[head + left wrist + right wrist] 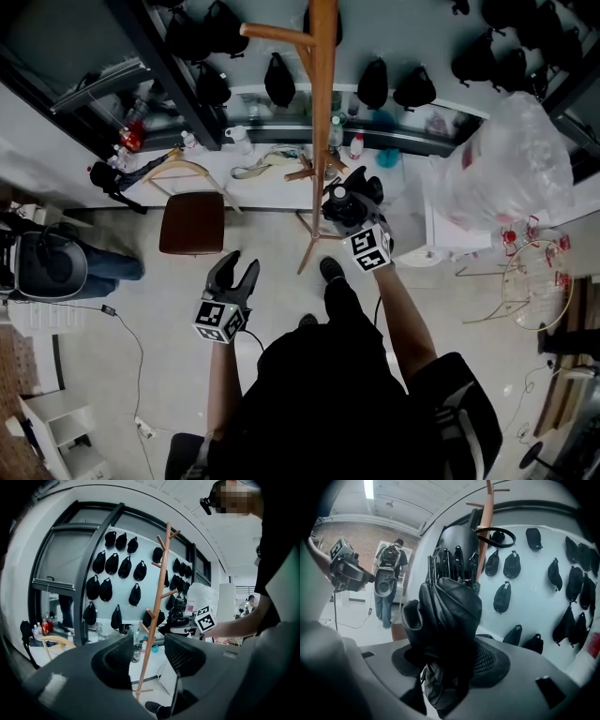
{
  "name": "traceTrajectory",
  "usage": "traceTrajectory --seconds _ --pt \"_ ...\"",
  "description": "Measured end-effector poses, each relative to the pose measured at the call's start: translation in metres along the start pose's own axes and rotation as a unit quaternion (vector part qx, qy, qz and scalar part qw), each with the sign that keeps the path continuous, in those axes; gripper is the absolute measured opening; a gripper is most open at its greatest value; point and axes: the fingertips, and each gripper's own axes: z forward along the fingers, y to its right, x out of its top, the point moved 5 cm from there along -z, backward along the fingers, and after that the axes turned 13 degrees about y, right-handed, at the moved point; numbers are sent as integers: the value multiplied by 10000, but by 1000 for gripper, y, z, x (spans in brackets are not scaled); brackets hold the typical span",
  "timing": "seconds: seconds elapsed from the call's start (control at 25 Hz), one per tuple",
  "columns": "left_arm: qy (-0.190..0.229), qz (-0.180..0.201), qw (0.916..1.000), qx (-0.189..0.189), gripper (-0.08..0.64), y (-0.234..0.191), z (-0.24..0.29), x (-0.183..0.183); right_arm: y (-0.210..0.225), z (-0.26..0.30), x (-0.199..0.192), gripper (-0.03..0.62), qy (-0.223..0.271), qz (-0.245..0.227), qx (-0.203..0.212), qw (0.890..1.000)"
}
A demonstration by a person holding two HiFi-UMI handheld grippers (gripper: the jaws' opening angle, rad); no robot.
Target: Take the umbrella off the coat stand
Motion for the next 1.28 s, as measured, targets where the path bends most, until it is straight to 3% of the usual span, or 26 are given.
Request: traceTrajectory --seconds 0.52,1.28 --pt "58 86 9994 -325 206 14 1 1 -4 -28 4 246 78 3 -310 9995" --pt "83 200 9963 -831 206 37 -31 3 -44 -89 4 247 -2 46 -700 9975"
